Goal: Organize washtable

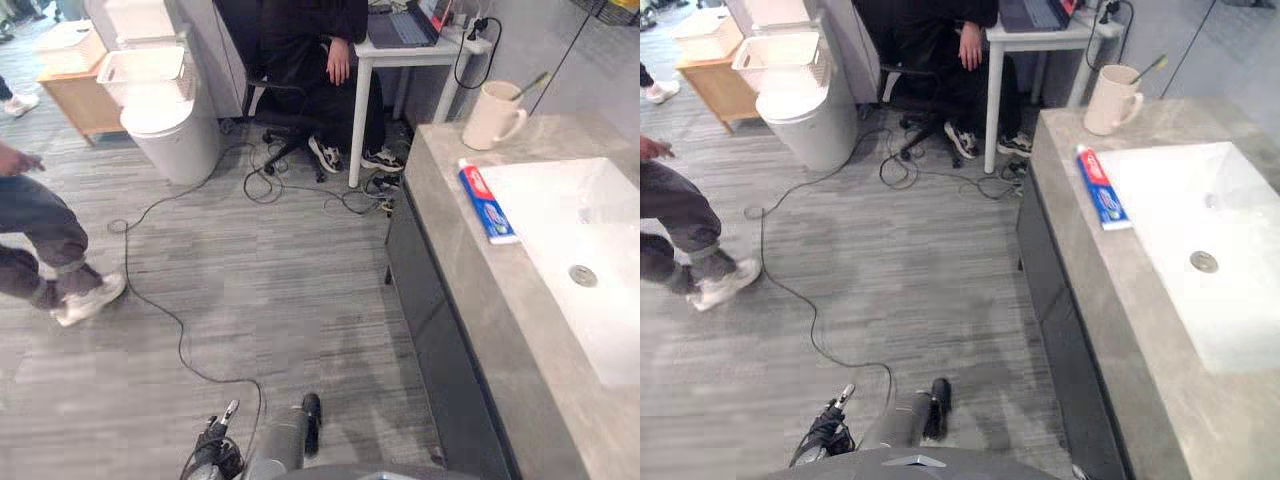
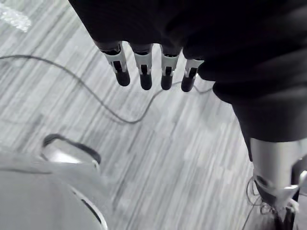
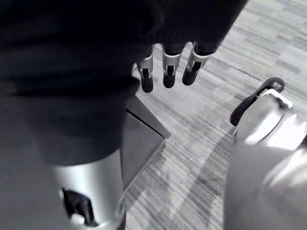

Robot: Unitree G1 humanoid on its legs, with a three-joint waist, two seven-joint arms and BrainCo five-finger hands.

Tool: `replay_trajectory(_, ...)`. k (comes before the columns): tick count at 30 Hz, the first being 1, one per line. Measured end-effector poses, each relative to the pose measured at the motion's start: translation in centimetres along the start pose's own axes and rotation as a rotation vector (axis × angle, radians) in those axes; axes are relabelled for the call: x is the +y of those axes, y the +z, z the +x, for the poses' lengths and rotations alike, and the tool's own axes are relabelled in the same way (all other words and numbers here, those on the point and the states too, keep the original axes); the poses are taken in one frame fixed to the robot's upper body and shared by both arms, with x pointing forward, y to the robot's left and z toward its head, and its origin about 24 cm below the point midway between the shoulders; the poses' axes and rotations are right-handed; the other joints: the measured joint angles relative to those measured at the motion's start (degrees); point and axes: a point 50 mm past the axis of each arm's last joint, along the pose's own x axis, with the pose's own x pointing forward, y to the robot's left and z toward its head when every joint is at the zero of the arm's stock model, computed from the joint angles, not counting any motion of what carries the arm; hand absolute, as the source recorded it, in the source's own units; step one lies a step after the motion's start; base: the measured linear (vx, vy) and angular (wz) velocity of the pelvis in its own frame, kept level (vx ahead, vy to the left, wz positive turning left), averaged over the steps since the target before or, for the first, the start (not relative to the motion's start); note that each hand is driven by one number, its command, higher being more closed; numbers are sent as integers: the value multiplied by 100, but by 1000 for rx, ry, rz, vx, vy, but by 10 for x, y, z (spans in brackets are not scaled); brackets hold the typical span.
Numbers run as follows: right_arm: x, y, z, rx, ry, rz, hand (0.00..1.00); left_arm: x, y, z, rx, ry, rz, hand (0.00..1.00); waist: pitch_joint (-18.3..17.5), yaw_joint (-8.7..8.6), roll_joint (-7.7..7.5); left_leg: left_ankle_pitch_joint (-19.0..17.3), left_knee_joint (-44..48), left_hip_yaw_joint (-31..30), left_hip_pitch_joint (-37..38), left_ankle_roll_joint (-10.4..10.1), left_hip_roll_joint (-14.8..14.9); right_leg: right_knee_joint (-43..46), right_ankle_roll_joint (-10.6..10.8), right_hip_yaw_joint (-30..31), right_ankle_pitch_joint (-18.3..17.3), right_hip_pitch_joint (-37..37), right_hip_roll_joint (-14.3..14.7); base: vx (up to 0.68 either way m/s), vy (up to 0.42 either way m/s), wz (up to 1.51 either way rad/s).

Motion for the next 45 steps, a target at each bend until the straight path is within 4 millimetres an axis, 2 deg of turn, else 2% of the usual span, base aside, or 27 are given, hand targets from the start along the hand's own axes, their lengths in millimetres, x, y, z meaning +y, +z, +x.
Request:
replay_trajectory(1,-10,-4,0,13,-29,14,0,2,-1,0,14,1,19,0,-2,-81,12,-31,-107,-48,209,35,-77,556,162,35,592,-206,-15,211,106,48)
replay_trajectory(2,-22,-11,-1,35,-62,21,0,4,-4,0,32,-3,58,0,10,-224,35,-71,-360,-145,641,51,-195,1743,106,-21,411,-794,-17,65,30,30)
replay_trajectory(4,-37,-21,-4,53,-61,-21,0,-3,-4,1,47,-34,102,0,33,-342,142,-98,-973,-270,1510,94,-162,2650,-158,-462,-600,-1698,188,-110,-71,4)
replay_trajectory(5,-29,-23,-5,50,-5,-67,0,-9,-1,2,43,-54,127,0,36,-355,175,-108,-1186,-322,1760,108,-89,2519,-122,-657,-919,-1959,345,-320,-130,8)
replay_trajectory(6,-10,-25,-6,40,80,-107,0,-22,8,5,18,-92,152,0,58,-356,195,-194,-1449,-438,2110,181,-35,1956,-97,-966,-1206,-2256,521,-343,-102,27)
replay_trajectory(8,17,-21,-7,12,171,-96,0,-37,15,7,-6,-138,169,0,50,-369,187,-314,-1562,-554,2373,230,18,719,-74,-1392,-1268,-2403,604,-290,-72,46)
replay_trajectory(10,44,-1,-7,-62,252,-77,0,-58,23,5,-54,-199,144,0,-14,-344,176,-589,-1556,-661,2564,141,46,-1957,18,-1966,-819,-2349,640,187,-118,42)
replay_trajectory(12,53,6,-8,-88,274,-79,0,-58,20,4,-52,-197,132,0,-77,-329,173,-836,-1467,-806,2658,32,70,-2487,-145,-1856,-220,-2300,743,390,-211,33)
replay_trajectory(13,53,7,-8,-92,275,-78,0,-58,14,2,-36,-193,95,0,-171,-331,262,-1098,-1316,-910,2738,-75,223,-2455,-400,-1823,-69,-2183,921,492,-266,37)
replay_trajectory(14,50,7,-7,-91,268,-82,0,-53,8,0,-23,-178,66,0,-298,-303,334,-1187,-1004,-923,2792,-304,360,-2494,-582,-1904,-153,-2042,1069,597,-340,39)
replay_trajectory(15,54,7,-7,-71,302,-109,0,-47,5,-1,-22,-156,44,0,-357,-319,313,-1209,174,-848,2313,-554,419,-2514,-706,-1985,-307,-1888,1089,448,-271,24)
replay_trajectory(16,54,7,-7,-69,318,-128,0,-45,5,-1,-23,-148,33,0,-369,-318,284,-1103,898,-779,2009,-734,435,-2586,-727,-2003,-328,-1776,1089,346,-268,20)
replay_trajectory(17,52,12,-6,-69,337,-145,0,-48,3,-3,-25,-148,-2,0,-321,-279,395,-699,2377,-718,1415,-1166,568,-2809,-791,-2053,-371,-1445,1146,228,-228,-11)
replay_trajectory(18,50,17,-5,-74,347,-173,0,-50,0,-4,-18,-148,-12,0,-290,-153,492,-629,3413,-621,1003,-1165,804,-2962,-831,-1968,-399,-1156,1265,196,-209,-22)
replay_trajectory(20,48,20,-4,-77,335,-190,0,-46,-4,-4,0,-142,-3,0,-240,-148,578,-689,3907,-574,772,-1062,1125,-3295,-831,-1836,-399,-656,1303,87,-170,-44)
replay_trajectory(22,57,26,-4,-99,325,-172,0,-37,-6,-3,12,-120,9,0,-217,-134,561,-831,3548,-383,669,-882,1469,-3497,-829,-1550,-399,-367,1268,45,-97,-71)
replay_trajectory(23,73,36,-7,-145,342,-157,0,-30,-7,-2,26,-99,10,0,-181,-127,520,-932,2907,-341,672,-829,1580,-3593,-801,-1341,-399,-255,1220,179,26,-92)
replay_trajectory(24,88,41,-11,-181,369,-135,0,-23,-9,-2,41,-77,11,0,-146,-116,460,-946,1848,-356,771,-864,1592,-3654,-639,-1182,-444,-164,1137,193,62,-85)
replay_trajectory(25,94,44,-12,-197,384,-131,0,-21,-12,-2,55,-71,15,0,-140,-118,457,-831,1153,-365,861,-899,1593,-3663,-567,-1133,-487,-135,1113,7,95,-49)
replay_trajectory(26,98,47,-14,-218,397,-131,0,-20,-17,-4,75,-70,25,0,-160,-136,531,-353,76,-441,996,-863,1597,-3667,-450,-1076,-562,-136,1134,-153,189,-17)
replay_trajectory(27,95,55,-13,-248,391,-152,0,-25,-25,-6,98,-80,28,0,-188,-119,773,415,-787,-689,1019,-1032,1629,-3674,-322,-1023,-665,-113,1311,-54,265,3)
replay_trajectory(28,98,50,-13,-227,399,-162,0,-23,-22,-4,95,-77,43,0,-163,-128,682,343,-1035,-618,1209,-1044,1483,-3656,-226,-955,-763,-59,1147,96,266,-4)
replay_trajectory(29,101,45,-14,-213,408,-171,0,-17,-19,-3,86,-63,54,0,-189,-86,474,438,-1403,-485,1439,-998,1356,-3646,-151,-854,-808,-60,988,192,162,-7)
replay_trajectory(31,102,32,-14,-168,413,-171,0,-6,-15,-2,78,-43,93,0,-271,-123,274,717,-2181,-323,1861,-898,1082,-3628,-48,-722,-891,-91,718,184,117,-24)
replay_trajectory(33,99,28,-14,-155,410,-171,0,-9,-12,-1,72,-69,147,0,-266,-194,230,783,-2525,-308,2041,-832,901,-3591,35,-705,-953,-85,560,133,94,-4)
replay_trajectory(34,99,31,-11,-129,426,-191,0,-21,-3,3,47,-153,306,0,-31,-312,144,809,-2795,-228,2168,-807,809,-3619,199,-572,-1100,-67,492,54,43,3)
replay_trajectory(45,99,29,-11,-121,440,-199,0,-21,-3,3,52,-156,313,0,-1,-315,142,810,-2794,-217,2322,-809,812,-3609,198,-573,-1098,79,494,-3,0,0)
